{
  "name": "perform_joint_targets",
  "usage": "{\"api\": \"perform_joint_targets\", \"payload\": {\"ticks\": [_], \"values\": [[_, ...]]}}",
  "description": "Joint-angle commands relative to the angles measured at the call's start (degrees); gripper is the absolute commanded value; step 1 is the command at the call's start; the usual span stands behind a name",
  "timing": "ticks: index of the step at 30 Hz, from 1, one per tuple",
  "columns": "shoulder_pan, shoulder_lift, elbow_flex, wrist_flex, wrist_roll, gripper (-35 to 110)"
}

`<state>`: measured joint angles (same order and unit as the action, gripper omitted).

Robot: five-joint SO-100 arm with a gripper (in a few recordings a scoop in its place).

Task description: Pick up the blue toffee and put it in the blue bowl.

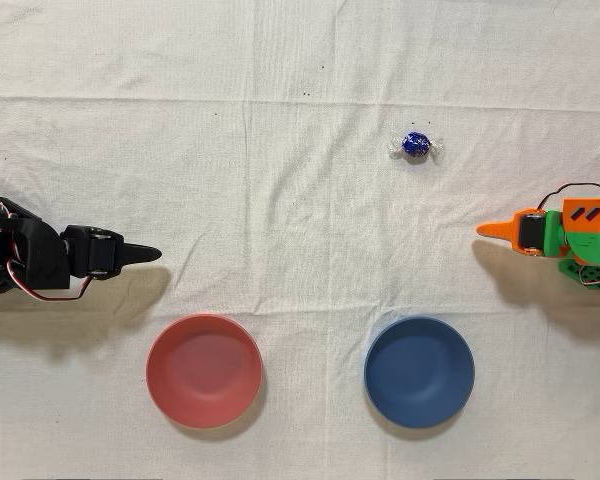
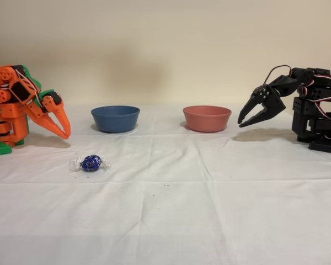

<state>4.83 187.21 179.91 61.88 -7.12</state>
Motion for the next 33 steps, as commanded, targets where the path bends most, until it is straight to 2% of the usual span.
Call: {"api": "perform_joint_targets", "payload": {"ticks": [1, 29, 33], "values": [[0.26, -0.09, -0.79, 0.09, -0.44, 0], [-0.44, -0.09, -0.79, 0.09, -0.97, 0], [-3.43, -0.09, -0.79, 0.09, -2.81, 0]]}}
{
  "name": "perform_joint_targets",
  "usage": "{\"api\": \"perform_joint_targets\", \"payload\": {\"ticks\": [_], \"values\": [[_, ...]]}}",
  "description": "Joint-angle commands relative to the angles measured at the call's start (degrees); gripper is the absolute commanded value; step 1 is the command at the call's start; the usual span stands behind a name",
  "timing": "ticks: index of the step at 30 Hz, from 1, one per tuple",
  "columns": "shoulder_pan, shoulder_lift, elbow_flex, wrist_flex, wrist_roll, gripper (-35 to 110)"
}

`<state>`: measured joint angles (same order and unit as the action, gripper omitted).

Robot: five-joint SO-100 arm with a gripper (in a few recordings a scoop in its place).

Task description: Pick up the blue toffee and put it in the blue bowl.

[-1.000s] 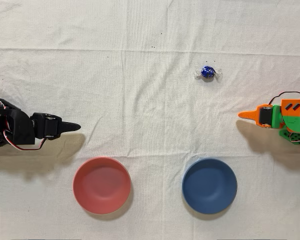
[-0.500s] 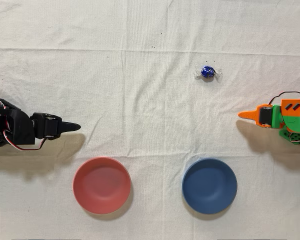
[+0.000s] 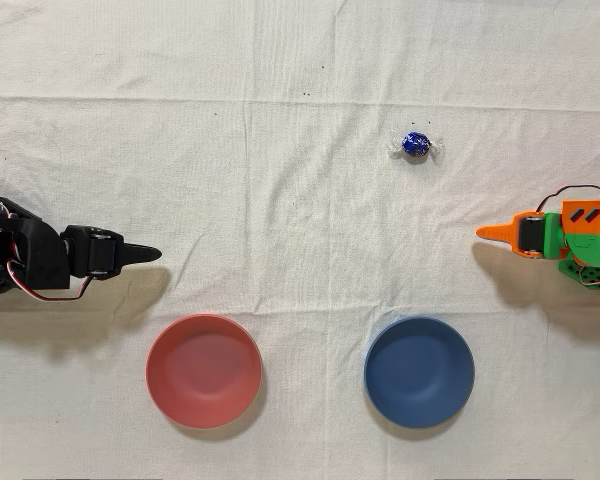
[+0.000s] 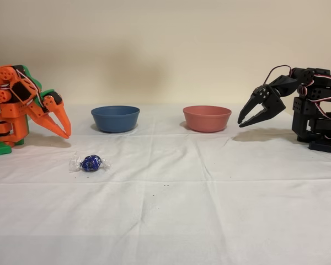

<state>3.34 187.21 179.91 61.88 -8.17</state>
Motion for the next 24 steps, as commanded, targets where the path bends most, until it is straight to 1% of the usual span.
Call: {"api": "perform_joint_targets", "payload": {"ticks": [1, 4, 8, 13, 19, 24], "values": [[-2.90, -0.09, -0.79, 0.09, -2.29, 0], [-3.87, -0.09, -0.79, 0.09, -2.90, 0], [-4.22, -0.09, -0.79, 0.09, -0.70, 0], [-0.79, -0.09, -1.32, 0.18, -6.59, 0], [4.04, -1.76, -6.42, 4.13, -10.11, 0], [3.96, -8.96, -14.77, 5.54, -7.29, 0]]}}
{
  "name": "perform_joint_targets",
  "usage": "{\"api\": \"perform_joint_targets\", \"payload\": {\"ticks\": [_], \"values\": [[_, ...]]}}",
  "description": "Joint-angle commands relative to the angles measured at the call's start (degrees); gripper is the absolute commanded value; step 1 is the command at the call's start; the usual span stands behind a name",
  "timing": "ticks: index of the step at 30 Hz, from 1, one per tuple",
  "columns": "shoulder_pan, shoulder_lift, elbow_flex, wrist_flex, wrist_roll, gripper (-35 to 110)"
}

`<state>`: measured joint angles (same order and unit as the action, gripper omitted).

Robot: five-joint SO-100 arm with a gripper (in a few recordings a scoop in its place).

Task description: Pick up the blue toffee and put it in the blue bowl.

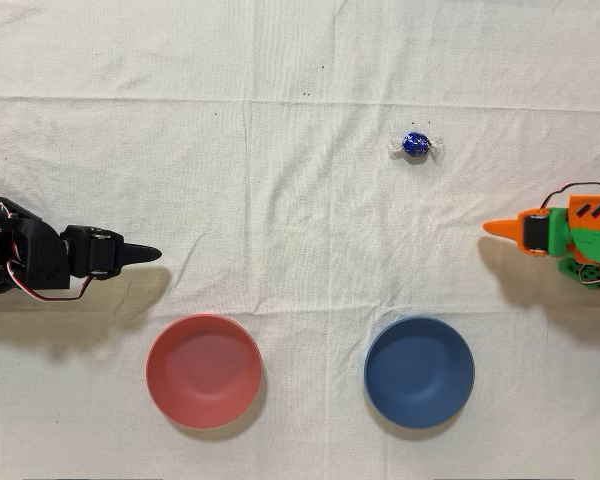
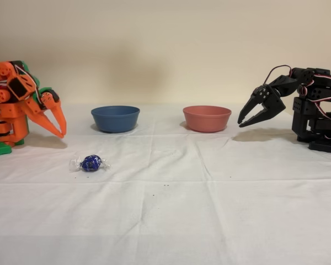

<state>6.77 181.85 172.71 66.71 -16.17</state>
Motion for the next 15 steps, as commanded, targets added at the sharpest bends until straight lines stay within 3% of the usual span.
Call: {"api": "perform_joint_targets", "payload": {"ticks": [1, 9, 15], "values": [[0.62, -5.27, -9.32, 0.70, 1.41, 0], [6.33, -21.71, -25.58, 2.29, 7.29, 0], [13.45, -33.31, -34.45, 4.66, -2.37, 0]]}}
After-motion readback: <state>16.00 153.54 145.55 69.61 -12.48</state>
